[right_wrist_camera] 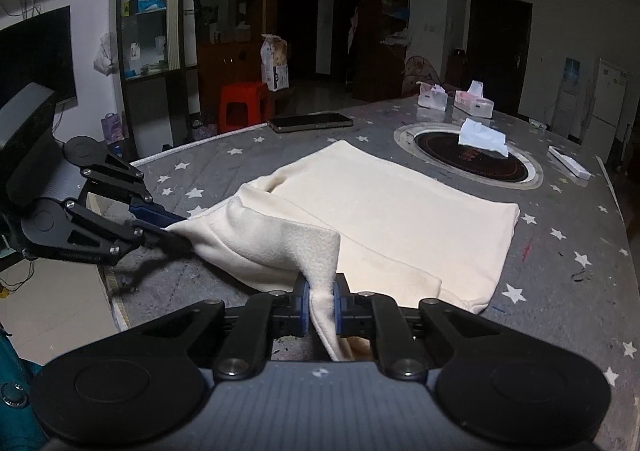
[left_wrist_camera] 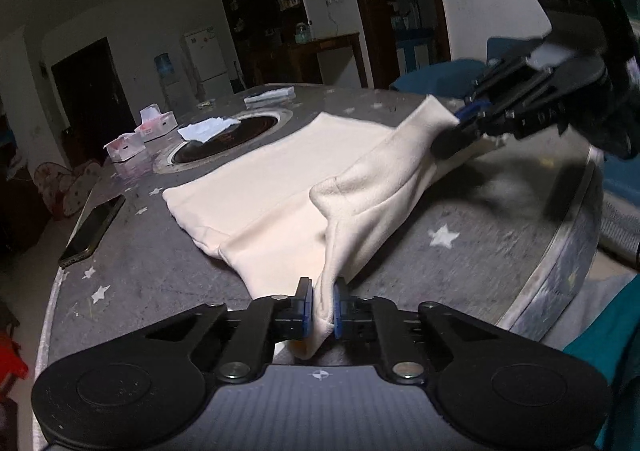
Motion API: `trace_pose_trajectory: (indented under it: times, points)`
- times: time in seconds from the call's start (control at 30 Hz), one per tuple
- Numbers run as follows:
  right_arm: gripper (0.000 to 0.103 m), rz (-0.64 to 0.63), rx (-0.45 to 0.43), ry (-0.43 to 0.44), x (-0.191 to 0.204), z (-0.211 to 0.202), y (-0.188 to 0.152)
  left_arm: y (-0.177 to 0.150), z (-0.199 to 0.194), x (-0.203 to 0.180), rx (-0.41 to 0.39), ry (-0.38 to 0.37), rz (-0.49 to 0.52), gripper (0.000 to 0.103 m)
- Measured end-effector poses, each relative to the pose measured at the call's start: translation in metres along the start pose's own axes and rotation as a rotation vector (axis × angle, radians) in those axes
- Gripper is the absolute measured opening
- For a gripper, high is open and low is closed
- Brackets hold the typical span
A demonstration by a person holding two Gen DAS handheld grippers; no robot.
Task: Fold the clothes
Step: 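Lift the hem with both grippers, fold it toward the collar, and release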
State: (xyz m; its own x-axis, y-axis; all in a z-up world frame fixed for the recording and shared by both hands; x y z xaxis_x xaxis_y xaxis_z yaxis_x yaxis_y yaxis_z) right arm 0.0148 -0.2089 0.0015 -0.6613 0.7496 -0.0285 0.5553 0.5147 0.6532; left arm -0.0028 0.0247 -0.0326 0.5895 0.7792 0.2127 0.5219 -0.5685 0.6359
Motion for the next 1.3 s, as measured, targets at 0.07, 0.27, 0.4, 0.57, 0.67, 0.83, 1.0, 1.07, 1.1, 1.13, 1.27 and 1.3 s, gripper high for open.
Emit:
trace_pose_trajectory:
  times: [0.07, 0.27, 0.4, 0.57, 0.67, 0.83, 1.0, 1.07, 1.1, 1.13, 1.27, 1.3]
  points:
    - [0.01, -0.002, -0.016, -0.002, 0.002, -0.006, 0.0, 0.001, -0.007, 0.001, -0.019, -0.014, -0.009, 0.01]
    - [0.009, -0.015, -0.058, 0.013, 0.007, -0.039, -0.006, 0.0, -0.039, -0.01, -0.052, -0.076, 0.004, 0.009]
    - [0.009, -0.04, -0.056, 0.044, 0.02, -0.068, -0.013, -0.005, -0.069, -0.018, -0.067, -0.135, 0.018, 0.009]
    - [0.009, -0.056, -0.058, 0.058, 0.027, -0.098, -0.01, -0.001, -0.098, -0.015, -0.107, -0.153, -0.008, 0.009]
    - [0.009, -0.059, -0.06, 0.044, 0.022, -0.096, 0.002, 0.012, -0.091, -0.006, -0.128, -0.142, -0.029, 0.009]
    - [0.009, -0.043, -0.051, 0.019, 0.0, -0.074, 0.028, 0.039, -0.056, 0.02, -0.105, -0.091, -0.064, 0.009]
    - [0.009, -0.021, -0.02, -0.013, -0.034, -0.034, 0.052, 0.068, -0.008, 0.044, -0.053, -0.067, -0.079, 0.009]
    - [0.009, -0.007, 0.003, -0.025, -0.047, -0.017, 0.06, 0.077, 0.015, 0.053, -0.022, -0.054, -0.085, 0.009]
    - [0.009, 0.004, 0.012, -0.035, -0.053, -0.007, 0.063, 0.08, 0.026, 0.056, -0.009, -0.055, -0.097, 0.009]
    - [0.009, 0.012, 0.021, -0.043, -0.058, 0.001, 0.065, 0.083, 0.037, 0.06, 0.005, -0.056, -0.108, 0.009]
    - [0.009, 0.071, 0.069, -0.067, -0.076, 0.041, 0.062, 0.09, 0.073, 0.068, 0.058, -0.034, -0.13, 0.009]
    - [0.009, 0.086, 0.075, -0.072, -0.078, 0.048, 0.06, 0.092, 0.081, 0.07, 0.07, -0.028, -0.135, 0.009]
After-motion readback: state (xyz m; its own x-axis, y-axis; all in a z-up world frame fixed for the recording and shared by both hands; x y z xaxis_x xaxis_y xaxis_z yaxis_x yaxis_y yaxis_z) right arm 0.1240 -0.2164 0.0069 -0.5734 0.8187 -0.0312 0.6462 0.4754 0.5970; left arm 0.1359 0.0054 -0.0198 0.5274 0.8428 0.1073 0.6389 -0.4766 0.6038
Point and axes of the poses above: each gripper's, at about its wrist camera, not at the fingertips, and z roughly the way its jaws point, x to its left, y to its top, the point moved 3 cm from there along z, roughly the way its jaws point, and after that the axes turned 15 degrees about x, right-handed, at the moved point
